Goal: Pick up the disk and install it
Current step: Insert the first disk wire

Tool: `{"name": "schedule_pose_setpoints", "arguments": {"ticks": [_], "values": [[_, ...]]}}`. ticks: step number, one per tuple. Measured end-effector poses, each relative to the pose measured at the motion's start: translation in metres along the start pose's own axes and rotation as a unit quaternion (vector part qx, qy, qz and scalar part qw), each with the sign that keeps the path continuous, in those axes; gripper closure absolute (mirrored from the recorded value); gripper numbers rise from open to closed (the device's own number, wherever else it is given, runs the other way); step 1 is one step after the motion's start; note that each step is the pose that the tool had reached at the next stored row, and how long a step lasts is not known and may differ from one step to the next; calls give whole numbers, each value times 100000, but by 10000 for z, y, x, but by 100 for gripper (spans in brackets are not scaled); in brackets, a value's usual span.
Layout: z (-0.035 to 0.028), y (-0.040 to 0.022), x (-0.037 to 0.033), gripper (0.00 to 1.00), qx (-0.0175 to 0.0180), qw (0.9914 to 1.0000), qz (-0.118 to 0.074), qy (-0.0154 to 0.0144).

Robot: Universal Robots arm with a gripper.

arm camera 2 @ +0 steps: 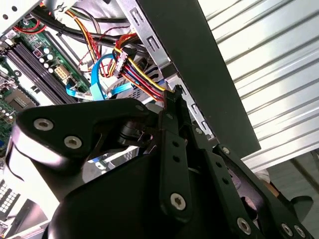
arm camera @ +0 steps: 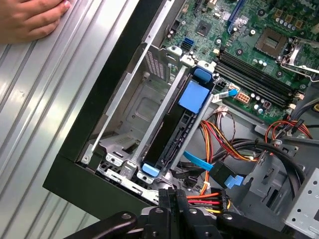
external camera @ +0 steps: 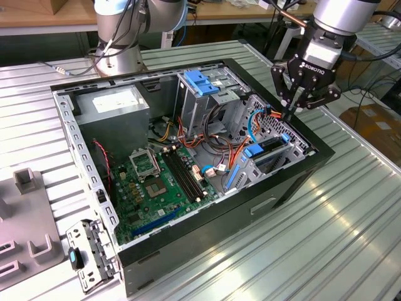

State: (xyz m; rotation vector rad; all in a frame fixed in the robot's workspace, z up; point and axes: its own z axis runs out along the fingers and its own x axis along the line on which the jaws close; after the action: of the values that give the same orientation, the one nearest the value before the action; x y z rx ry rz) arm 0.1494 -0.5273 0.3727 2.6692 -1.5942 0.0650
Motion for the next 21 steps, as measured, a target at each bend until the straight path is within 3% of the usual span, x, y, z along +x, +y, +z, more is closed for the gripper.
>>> {"name": "schedule_pose_setpoints", "arguments": {"ticks": [5,9,11,16,17,18,21], "values": [[0,0,0,84,-30,99998,599,-5],[0,0,0,84,-157,99957,2938,-10],[0,0,0,84,-248,99893,4614,-10],[1,0,0,84,-493,99589,9049,-19],[1,0,0,84,-614,99351,11362,-31],[2,0,0,84,-673,99212,12511,-42],[3,0,0,84,-782,98934,14543,-47]]}}
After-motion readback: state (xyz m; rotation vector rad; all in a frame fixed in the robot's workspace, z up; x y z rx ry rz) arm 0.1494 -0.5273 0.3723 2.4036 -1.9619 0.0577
